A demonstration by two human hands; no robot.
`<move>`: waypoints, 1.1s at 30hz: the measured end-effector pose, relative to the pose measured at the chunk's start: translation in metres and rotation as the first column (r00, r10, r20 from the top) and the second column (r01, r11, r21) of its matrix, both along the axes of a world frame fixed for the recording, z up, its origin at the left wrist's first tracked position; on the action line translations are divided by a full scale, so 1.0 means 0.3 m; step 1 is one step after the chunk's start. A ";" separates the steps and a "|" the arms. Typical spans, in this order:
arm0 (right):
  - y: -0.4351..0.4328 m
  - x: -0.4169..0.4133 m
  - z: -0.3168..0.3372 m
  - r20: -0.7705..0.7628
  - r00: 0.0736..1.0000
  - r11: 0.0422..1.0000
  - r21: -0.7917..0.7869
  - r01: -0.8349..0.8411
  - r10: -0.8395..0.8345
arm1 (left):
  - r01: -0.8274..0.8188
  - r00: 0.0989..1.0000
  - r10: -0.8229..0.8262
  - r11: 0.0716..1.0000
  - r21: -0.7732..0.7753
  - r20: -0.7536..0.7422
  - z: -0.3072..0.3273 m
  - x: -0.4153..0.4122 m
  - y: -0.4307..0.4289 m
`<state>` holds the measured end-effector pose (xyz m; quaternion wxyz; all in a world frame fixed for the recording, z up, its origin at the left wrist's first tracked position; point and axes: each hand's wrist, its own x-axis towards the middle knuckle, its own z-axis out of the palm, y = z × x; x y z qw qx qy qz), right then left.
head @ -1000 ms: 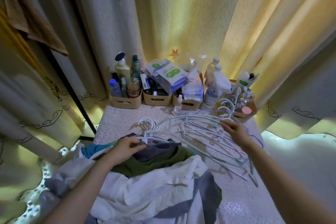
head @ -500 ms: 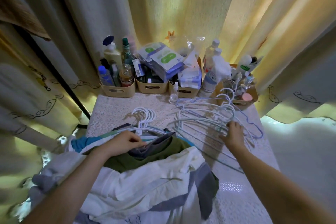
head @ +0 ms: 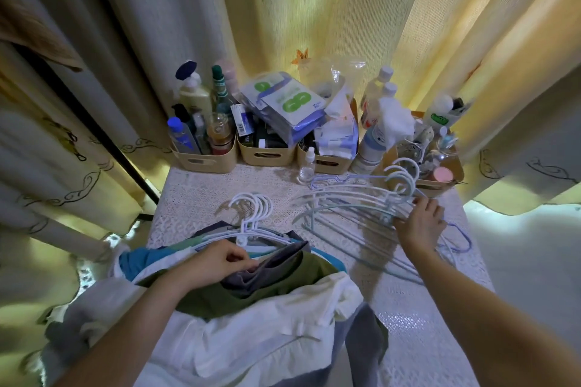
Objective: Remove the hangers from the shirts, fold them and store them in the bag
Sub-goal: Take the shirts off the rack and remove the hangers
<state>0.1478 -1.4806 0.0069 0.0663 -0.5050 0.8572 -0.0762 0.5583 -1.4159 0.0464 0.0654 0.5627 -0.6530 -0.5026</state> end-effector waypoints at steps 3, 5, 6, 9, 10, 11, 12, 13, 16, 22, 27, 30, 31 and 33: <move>-0.023 -0.010 -0.006 -0.049 0.998 0.992 0.125 -0.028 0.035 | -0.008 1.000 0.008 1.000 0.001 -0.009 0.010 -0.007 0.000; -0.037 -0.016 -0.017 -0.066 0.997 0.988 0.155 -0.024 0.034 | -0.009 1.000 0.009 1.000 0.001 -0.012 0.014 -0.008 0.002; -0.046 -0.018 -0.020 -0.064 0.998 0.991 0.132 -0.019 0.028 | -0.011 1.000 0.011 1.000 0.000 -0.014 0.015 -0.007 0.003; -0.077 -0.027 -0.010 -0.004 0.999 0.997 -0.062 0.042 -0.042 | -0.010 1.000 0.010 1.000 -0.006 -0.002 0.013 -0.003 0.002; -0.090 -0.034 0.001 0.005 0.998 0.992 -0.116 0.058 -0.058 | -0.007 1.000 0.007 1.000 -0.005 0.001 0.013 -0.004 0.002; -0.105 -0.043 0.011 0.001 0.998 0.988 -0.142 0.065 -0.066 | -0.005 1.000 0.005 1.000 0.000 0.000 0.014 -0.004 0.003; -0.120 -0.051 0.018 -0.002 0.997 0.987 -0.140 0.073 -0.074 | -0.006 1.000 0.006 1.000 0.007 -0.006 0.015 -0.004 0.003; -0.135 -0.059 0.021 0.008 0.996 0.989 -0.113 0.093 -0.093 | -0.010 1.000 0.010 1.000 0.014 -0.011 0.015 -0.004 0.004; -0.168 -0.071 0.019 0.103 0.984 0.988 0.056 0.141 -0.146 | -0.030 1.000 0.030 0.999 0.022 -0.009 0.014 -0.002 0.009; -0.211 -0.088 0.023 0.123 0.968 0.975 -0.008 0.223 -0.220 | -0.039 0.999 0.038 0.999 0.027 0.013 0.019 0.002 0.014; -0.213 -0.075 0.041 0.134 0.969 0.978 -0.014 0.210 -0.206 | -0.057 0.998 0.057 0.997 0.059 0.000 0.035 -0.001 0.021; -0.197 -0.051 0.059 0.146 0.957 0.968 0.007 0.252 -0.250 | -0.072 0.997 0.073 0.995 0.061 -0.013 0.044 -0.010 0.025; -0.191 -0.046 0.067 0.156 0.956 0.968 0.006 0.250 -0.248 | -0.079 0.997 0.080 0.995 0.060 -0.016 0.046 -0.012 0.027; -0.170 -0.041 0.087 0.177 0.958 0.973 0.003 0.230 -0.226 | -0.099 0.994 0.101 0.994 0.050 -0.048 0.047 -0.013 0.029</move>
